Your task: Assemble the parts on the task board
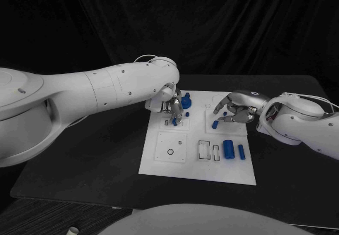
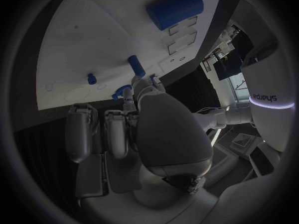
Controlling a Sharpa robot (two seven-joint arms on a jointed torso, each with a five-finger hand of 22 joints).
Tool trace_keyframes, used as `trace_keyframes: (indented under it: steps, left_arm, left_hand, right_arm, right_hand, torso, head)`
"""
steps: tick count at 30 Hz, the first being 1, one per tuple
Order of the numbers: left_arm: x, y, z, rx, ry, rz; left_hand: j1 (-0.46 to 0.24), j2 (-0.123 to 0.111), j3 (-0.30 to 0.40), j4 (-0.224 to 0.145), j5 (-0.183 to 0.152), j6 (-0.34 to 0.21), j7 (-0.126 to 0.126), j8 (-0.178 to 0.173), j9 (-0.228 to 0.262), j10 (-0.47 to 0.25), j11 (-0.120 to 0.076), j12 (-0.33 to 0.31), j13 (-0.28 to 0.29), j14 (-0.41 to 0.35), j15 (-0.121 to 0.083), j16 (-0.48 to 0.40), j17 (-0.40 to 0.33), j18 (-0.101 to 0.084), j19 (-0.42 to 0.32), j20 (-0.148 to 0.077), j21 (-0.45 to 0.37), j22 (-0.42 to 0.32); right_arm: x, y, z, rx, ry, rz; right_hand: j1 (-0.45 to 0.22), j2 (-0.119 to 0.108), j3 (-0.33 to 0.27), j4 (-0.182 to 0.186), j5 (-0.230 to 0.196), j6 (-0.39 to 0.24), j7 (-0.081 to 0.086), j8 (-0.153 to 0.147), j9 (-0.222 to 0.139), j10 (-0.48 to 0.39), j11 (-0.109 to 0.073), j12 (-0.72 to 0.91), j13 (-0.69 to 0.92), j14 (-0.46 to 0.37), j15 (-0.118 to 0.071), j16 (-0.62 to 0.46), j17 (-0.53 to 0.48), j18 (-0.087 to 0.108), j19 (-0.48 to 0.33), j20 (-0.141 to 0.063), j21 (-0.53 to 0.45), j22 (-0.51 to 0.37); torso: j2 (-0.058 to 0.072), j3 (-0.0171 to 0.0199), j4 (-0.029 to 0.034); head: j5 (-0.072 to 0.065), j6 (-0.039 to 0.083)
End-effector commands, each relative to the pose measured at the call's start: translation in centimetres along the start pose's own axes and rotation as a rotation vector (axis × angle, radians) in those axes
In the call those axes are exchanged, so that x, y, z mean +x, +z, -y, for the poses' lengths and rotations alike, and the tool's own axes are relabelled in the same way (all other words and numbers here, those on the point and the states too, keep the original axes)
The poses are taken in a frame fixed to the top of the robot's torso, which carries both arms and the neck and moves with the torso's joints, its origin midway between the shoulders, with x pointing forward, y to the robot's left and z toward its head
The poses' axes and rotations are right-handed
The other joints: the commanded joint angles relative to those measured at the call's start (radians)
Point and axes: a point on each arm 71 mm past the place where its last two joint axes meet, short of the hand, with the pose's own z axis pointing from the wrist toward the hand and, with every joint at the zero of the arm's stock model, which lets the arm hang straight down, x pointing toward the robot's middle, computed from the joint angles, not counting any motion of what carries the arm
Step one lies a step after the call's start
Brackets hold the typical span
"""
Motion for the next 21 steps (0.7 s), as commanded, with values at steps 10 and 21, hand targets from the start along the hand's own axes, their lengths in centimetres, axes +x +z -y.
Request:
trace_keyframes:
  steps: [10,21]
  left_arm:
    - [-0.10,0.06,-0.40,-0.036,-0.042,-0.020]
    - [-0.17,0.10,-0.26,-0.036,-0.051,-0.023]
  left_hand:
    - [-0.016,-0.007,0.090,-0.076,-0.012,0.108,-0.094,-0.004,0.002,0.105,-0.013,0.003,0.263,0.104,-0.009,0.003,0.263,0.007,0.062,-0.012,0.004,0.234]
    - [-0.052,-0.015,0.126,-0.090,-0.012,0.154,-0.104,-0.027,-0.010,0.105,-0.023,0.003,0.263,0.104,-0.017,0.003,0.263,0.007,0.065,-0.021,0.005,0.235]
  right_arm:
    - [0.28,0.02,0.15,0.023,-0.003,-0.022]
    - [0.36,0.02,0.18,0.030,-0.002,-0.034]
  right_hand:
    - [0.009,0.001,0.000,-0.009,0.010,0.006,0.004,0.006,-0.002,-0.002,0.007,-0.009,0.111,0.073,0.004,-0.005,0.172,0.019,0.011,0.007,-0.010,0.206]
    - [0.015,0.003,0.005,-0.015,0.019,0.012,0.004,0.008,-0.003,-0.008,0.007,-0.015,0.102,0.072,0.004,-0.008,0.168,0.020,0.008,0.007,-0.016,0.204]
  torso:
    - [0.000,-0.0006,0.0018]
    - [0.000,0.0000,0.0004]
  head:
    - [0.002,0.000]
    - [0.002,0.000]
